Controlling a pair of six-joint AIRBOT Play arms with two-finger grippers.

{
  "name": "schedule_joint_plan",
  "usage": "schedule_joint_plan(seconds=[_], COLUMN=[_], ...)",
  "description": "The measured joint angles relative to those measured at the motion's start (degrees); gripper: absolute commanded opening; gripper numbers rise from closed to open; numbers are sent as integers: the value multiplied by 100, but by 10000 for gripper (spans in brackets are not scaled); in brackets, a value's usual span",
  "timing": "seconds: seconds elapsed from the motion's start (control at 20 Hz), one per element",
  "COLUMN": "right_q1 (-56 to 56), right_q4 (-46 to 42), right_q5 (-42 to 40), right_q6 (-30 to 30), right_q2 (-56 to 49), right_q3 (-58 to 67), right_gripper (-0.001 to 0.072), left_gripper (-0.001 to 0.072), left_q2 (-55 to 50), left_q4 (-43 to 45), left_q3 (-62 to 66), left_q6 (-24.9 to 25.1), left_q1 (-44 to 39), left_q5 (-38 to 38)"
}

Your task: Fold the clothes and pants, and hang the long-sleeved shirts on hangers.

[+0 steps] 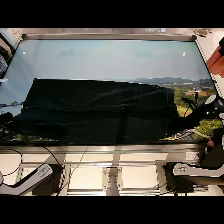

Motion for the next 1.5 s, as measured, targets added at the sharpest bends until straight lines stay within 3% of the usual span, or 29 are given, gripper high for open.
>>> schedule_joint_plan(seconds=[0.05,0.45,0.6,0.9,1.15,1.35,1.5], right_q1=[0,-153,-557,-1637,-2131,-2273,-2315], right_q4=[-90,-199,304,1757,2610,2822,2605], right_q5=[98,887,1187,1456,1397,1329,1279], right_q6=[0,-227,-341,-435,-323,39,409], right_q2=[0,190,382,901,1172,1331,1547], right_q3=[-2,431,1010,1821,2306,2839,3141], right_gripper=[25,23,23,24,24,24,24], left_gripper=[22,21,21,22,22,21,21], left_q2=[-20,-46,70,612,1010,1311,1556], left_q4=[-2,-330,-1119,-3873,-5770,-6426,-6120], left_q3=[0,9,13,17,17,17,17], left_q6=[0,391,520,1012,1438,1602,1626], left_q1=[0,68,411,1648,2094,2155,1980], left_q5=[0,173,498,1191,1434,1506,1443])
